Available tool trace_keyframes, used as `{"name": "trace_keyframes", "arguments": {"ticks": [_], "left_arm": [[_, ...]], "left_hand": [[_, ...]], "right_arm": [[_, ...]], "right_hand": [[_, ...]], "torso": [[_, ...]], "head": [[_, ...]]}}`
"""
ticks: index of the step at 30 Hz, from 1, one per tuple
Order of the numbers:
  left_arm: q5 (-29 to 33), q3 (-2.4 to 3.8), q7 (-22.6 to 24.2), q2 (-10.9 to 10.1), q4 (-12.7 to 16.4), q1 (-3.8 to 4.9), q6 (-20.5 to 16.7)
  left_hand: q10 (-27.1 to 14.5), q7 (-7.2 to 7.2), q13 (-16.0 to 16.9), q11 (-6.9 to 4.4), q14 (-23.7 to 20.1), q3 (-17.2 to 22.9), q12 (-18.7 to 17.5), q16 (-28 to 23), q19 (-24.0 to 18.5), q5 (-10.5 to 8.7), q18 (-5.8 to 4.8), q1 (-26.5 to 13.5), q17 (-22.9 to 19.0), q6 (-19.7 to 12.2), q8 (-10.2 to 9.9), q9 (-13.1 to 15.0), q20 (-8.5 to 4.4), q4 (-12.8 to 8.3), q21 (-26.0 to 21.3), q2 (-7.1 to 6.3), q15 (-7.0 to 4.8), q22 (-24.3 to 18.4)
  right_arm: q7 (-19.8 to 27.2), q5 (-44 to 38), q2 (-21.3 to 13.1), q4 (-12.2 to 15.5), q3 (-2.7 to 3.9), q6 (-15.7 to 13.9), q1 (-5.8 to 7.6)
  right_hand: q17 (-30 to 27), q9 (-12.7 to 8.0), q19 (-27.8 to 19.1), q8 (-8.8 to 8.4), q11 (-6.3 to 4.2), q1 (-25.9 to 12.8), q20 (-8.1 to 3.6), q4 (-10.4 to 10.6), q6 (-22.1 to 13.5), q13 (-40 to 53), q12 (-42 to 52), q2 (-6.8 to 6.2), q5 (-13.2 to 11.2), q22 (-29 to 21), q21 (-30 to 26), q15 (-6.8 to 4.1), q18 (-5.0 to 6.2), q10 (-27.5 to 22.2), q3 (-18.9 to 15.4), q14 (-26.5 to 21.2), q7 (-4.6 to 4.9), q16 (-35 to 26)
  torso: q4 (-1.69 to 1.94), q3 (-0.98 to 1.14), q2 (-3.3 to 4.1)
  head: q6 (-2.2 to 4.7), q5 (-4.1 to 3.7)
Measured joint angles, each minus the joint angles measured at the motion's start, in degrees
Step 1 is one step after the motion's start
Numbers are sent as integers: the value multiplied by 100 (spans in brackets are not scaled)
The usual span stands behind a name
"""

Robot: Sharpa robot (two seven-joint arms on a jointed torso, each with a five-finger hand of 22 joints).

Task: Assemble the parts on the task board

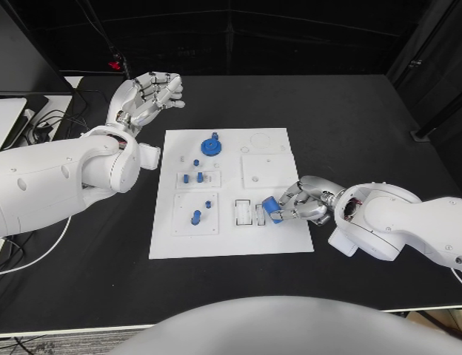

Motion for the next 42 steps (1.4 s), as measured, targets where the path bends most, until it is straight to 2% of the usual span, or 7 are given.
{"name": "trace_keyframes", "arguments": {"ticks": [6, 9, 12, 16, 24, 32, 42], "left_arm": [[0, 0, 0, 9, -12, 0, 1], [0, 0, 0, 14, -12, 0, 2], [0, 0, 0, 10, -14, -1, 3], [0, 0, 0, 8, -23, -1, 3], [0, 0, 0, 13, -29, -1, 4], [0, 0, 0, 17, -33, -1, 5], [1, 0, 0, 37, -44, -1, 8]], "left_hand": [[0, 0, 0, 0, 0, 0, 0, 0, 0, 0, 0, 0, 0, 0, 0, 0, 0, 0, 0, 0, 0, 0], [0, 0, 0, 0, 0, 0, 0, 0, 0, 0, 0, 0, 0, 0, 0, 0, 0, 0, 0, 0, 0, 0], [0, 0, 0, 0, 0, 0, 0, 0, 0, 0, 0, 0, 0, 0, 0, 0, 0, 0, 0, 0, 0, 0], [0, 0, 0, 0, 0, 0, 0, 0, 0, 0, 0, 0, 0, 0, 0, 0, 0, 0, 0, 0, 0, 0], [0, 0, 0, 0, 0, 0, 0, 0, 0, 0, 0, 0, 1, 0, 0, 0, 0, 0, 0, 0, 0, 1], [0, 21, 0, 0, 0, 0, -1, 0, 0, 0, 0, 0, -16, -21, 0, 0, 0, 0, 21, 0, 0, -5], [0, 21, 0, 0, 0, 0, -1, 0, 0, 0, 0, 0, -15, -21, 0, 0, 0, 0, 21, 0, 0, -5]], "right_arm": [[28, 90, 16, -79, 0, -100, 1], [34, 110, 4, -102, 1, -159, 2], [101, 176, -22, -93, 1, -205, 2], [275, 406, -51, -26, 3, -218, 7], [578, 1035, 13, 89, 10, -119, 89], [745, 1579, 111, 110, 10, 30, 116], [499, 1837, 340, -8, 11, 95, 122]], "right_hand": [[0, 0, 0, -120, -35, -29, 0, -12, 47, 0, 0, -29, -1, 0, 0, -1, 1, 29, 132, -1, 9, 0], [0, 0, 20, -173, -84, -29, -21, -7, 48, 0, 0, -29, -2, 0, 0, -55, 0, -1, 183, -8, 9, 0], [-1, 2, 1, -203, -83, -60, -40, -10, 73, 0, 0, -60, -3, 0, 0, -63, 0, -1, 189, 0, -3, 0], [-1, 2, 1, -255, -83, -60, -40, -10, 102, 0, 0, -60, -4, 0, 0, -62, 0, -1, 189, 0, 2, 0], [-1, 52, 21, -350, -83, -123, -60, 11, 185, 0, 0, -117, -35, 0, 0, -68, 0, -1, 209, -6, -6, 0], [-2, 56, 0, -435, -82, -230, -81, 47, 284, 0, 0, -114, -104, 0, 0, -82, 0, -1, 208, -21, -43, 0], [-2, 56, -1, -587, -81, -425, -81, 177, 540, 0, 0, -131, -167, 0, 0, -82, 0, 0, 157, -21, -75, 0]], "torso": [[0, -3, 0], [3, -3, -1], [3, -1, -1], [1, 1, -1], [3, 2, 0], [8, 1, 1], [4, -6, 1]], "head": [[0, -24], [0, -24], [0, 25], [0, 50], [0, 81], [0, 102], [0, 114]]}}
